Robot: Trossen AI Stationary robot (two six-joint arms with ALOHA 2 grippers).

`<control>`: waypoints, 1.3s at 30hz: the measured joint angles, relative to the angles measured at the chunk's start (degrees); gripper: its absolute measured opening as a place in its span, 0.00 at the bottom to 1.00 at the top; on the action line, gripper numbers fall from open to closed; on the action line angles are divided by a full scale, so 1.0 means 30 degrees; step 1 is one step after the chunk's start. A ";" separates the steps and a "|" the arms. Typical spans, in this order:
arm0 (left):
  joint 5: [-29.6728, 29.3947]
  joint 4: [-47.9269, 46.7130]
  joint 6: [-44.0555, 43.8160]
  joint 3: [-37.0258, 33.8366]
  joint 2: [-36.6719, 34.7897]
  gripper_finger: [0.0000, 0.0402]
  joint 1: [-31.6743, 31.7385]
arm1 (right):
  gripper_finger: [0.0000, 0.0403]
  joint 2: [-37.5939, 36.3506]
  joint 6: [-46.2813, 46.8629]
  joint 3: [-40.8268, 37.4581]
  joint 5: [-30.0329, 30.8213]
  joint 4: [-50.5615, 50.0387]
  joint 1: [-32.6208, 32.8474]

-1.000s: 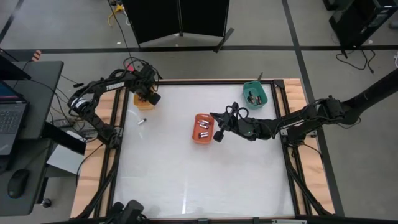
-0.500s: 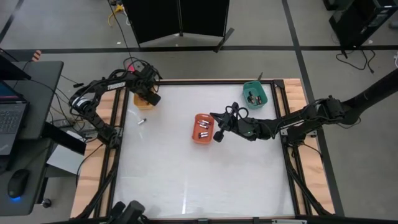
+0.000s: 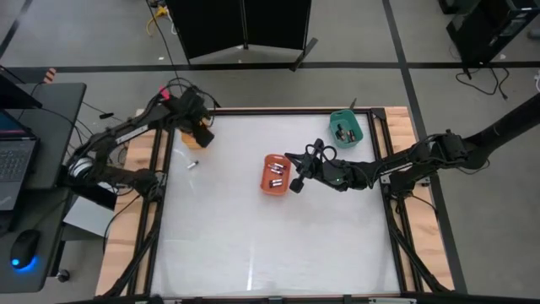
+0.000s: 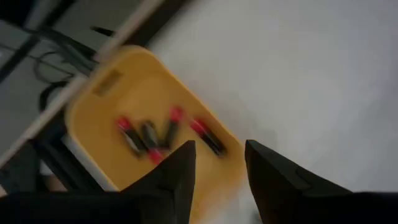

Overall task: Sort batteries
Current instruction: Put the silver battery into the orange bin

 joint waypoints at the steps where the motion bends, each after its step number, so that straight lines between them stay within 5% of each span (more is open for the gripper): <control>1: 0.0233 -0.0721 0.0016 -0.0018 -0.0448 0.36 -0.0451 | 0.02 0.0000 -0.0101 0.0000 -0.0001 -0.0006 0.0000; 8: 0.0613 -0.4477 -0.2525 -0.1170 -0.1995 0.34 -0.2867 | 0.06 0.0000 -0.0152 0.0000 -0.0007 -0.0007 0.0000; 15: 0.0759 -0.4061 -0.3003 -0.4221 -0.1877 0.34 -0.3685 | 0.03 0.0007 -0.0151 0.0000 -0.0015 -0.0007 0.0000; 39: 0.0463 -0.3294 -0.3152 -0.3861 0.2494 0.34 -0.3610 | 0.06 0.0007 -0.0248 0.0000 -0.0838 0.0007 -0.0015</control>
